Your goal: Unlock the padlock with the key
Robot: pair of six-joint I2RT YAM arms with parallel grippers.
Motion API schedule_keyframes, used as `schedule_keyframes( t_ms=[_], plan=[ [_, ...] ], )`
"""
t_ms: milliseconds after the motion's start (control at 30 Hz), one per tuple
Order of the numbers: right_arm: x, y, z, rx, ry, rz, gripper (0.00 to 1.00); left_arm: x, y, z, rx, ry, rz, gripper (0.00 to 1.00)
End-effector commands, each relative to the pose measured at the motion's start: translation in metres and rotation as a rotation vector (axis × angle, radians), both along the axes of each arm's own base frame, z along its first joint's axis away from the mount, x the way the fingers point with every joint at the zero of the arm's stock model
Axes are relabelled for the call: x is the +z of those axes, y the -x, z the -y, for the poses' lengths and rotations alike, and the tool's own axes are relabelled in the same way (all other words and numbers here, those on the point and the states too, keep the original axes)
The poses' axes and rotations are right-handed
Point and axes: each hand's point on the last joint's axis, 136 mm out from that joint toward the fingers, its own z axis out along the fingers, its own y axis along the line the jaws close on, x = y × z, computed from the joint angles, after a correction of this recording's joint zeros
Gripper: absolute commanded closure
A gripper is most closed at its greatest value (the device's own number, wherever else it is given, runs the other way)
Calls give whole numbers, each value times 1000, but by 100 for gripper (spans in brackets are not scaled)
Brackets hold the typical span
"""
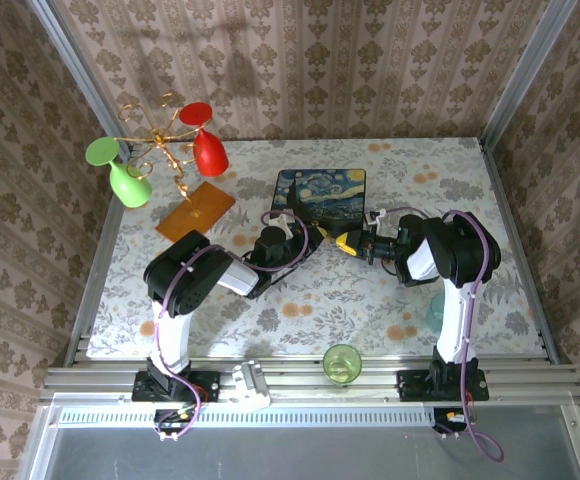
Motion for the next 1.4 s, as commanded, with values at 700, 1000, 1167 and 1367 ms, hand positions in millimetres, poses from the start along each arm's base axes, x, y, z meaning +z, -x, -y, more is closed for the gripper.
schedule_keyframes(
  t_ms=[700, 1000, 1167, 1367],
  plan=[
    [8, -7, -9, 31, 29, 135, 100, 45, 39, 42, -244, 207, 18, 100],
    [6, -12, -4, -2, 72, 212, 100, 60, 37, 44, -236, 240, 28, 100],
    [3, 0, -4, -52, 110, 212, 100, 51, 28, 34, -165, 225, 15, 100],
    [1, 25, -26, 15, 138, 267, 100, 53, 21, 35, -150, 234, 17, 100]
  ],
)
